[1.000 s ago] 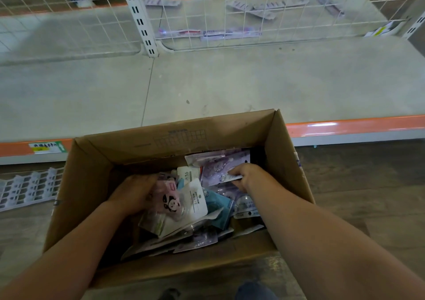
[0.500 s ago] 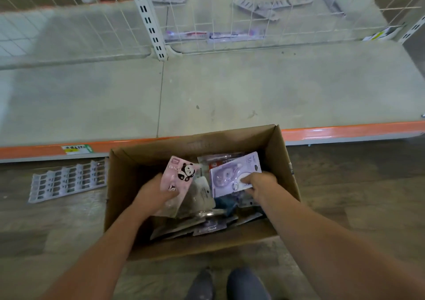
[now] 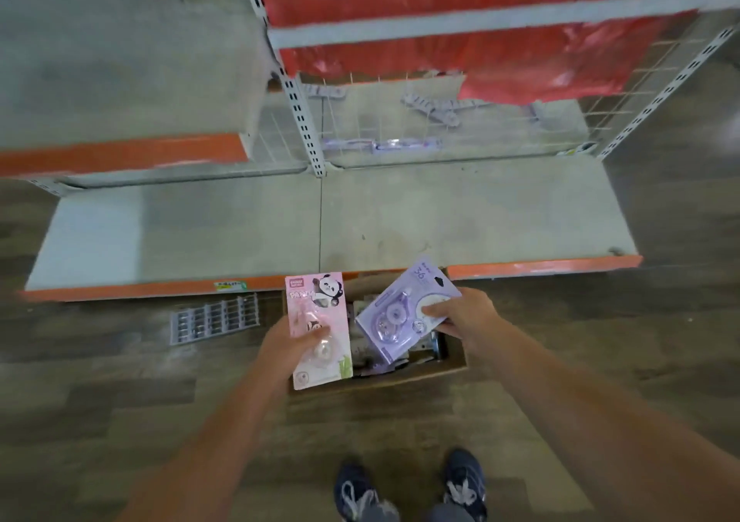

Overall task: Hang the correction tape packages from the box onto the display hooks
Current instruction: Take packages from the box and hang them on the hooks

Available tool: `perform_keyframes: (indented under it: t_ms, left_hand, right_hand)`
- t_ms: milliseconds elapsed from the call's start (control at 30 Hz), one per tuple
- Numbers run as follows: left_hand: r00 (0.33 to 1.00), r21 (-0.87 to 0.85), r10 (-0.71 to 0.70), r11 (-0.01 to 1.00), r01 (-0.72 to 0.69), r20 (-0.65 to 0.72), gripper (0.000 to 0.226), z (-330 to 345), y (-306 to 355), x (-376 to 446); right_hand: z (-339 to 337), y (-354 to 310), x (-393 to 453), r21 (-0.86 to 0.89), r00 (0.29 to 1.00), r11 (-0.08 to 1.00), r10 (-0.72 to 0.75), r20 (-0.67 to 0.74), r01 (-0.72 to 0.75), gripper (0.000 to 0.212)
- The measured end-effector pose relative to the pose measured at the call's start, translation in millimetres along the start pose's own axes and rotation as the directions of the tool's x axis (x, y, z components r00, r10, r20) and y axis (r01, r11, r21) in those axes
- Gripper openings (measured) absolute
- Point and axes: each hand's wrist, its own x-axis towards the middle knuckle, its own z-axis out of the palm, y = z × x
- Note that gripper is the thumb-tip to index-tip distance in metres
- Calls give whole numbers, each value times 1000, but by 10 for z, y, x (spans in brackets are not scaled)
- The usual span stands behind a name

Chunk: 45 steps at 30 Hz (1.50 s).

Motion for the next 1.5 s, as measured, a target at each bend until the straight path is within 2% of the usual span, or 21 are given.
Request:
perform_keyframes:
  t_ms: [67, 133, 333, 433, 533, 667, 767, 900, 1033, 1167, 1267, 1400, 1500]
  left_hand:
    - [1000, -68, -4, 998, 5, 21, 31, -146, 323, -340]
    - [998, -109, 22, 994, -16, 54, 30, -291, 674, -671]
    - [977, -170, 209, 965, -198, 51, 50, -619, 1670, -1517]
    - [949, -227, 309, 930, -289, 59, 39, -751, 2100, -1893]
    - [898, -214, 427, 891, -400, 104, 28, -890, 2507, -2220]
    - [836, -206, 530, 842, -498, 142, 37, -1080, 2988, -2536]
    - [799, -204, 584, 807, -554, 141, 21, -1172, 3327, -2729]
    - [706, -157, 686, 728, -668, 178, 39, -1274, 3743, -2923]
    - [665, -227, 729, 684, -694, 162, 19, -1340, 4092, -3039]
    - [647, -274, 747, 661, -699, 151, 30, -1386, 4289, -3028]
    - [649, -303, 750, 652, -695, 127, 34, -1418, 4343, -2961]
    - [655, -341, 749, 643, -685, 97, 19, -1483, 4381, -2795]
    - [669, -381, 738, 644, -663, 83, 19, -1523, 4411, -2688]
  right_hand:
    - [-120, -277, -396, 18, 999, 999, -37, 36, 36, 32]
    - [-231, -580, -821, 34, 993, 995, -93, 79, 90, 25]
    - [-510, -1415, -1978, 64, 954, 963, -268, 138, 261, 14]
    - [-640, -1816, -2442, 60, 924, 934, -357, 140, 352, 14]
    - [-767, -2176, -2870, 81, 878, 891, -454, 155, 446, 14]
    - [-924, -2561, -3338, 127, 817, 828, -560, 137, 546, 12]
    - [-1080, -2823, -3654, 164, 780, 784, -617, 105, 599, 9]
    - [-1294, -3139, -3973, 183, 722, 715, -691, 37, 675, 10]
    - [-1385, -3382, -4178, 204, 642, 632, -767, 24, 747, 19]
    - [-1321, -3491, -4251, 220, 590, 578, -807, 11, 786, 16]
    - [-1184, -3541, -4215, 217, 571, 555, -821, -13, 803, 17]
    - [-964, -3586, -4117, 260, 539, 520, -842, -1, 814, 9]
    - [-824, -3675, -4021, 306, 537, 519, -843, 28, 798, 11]
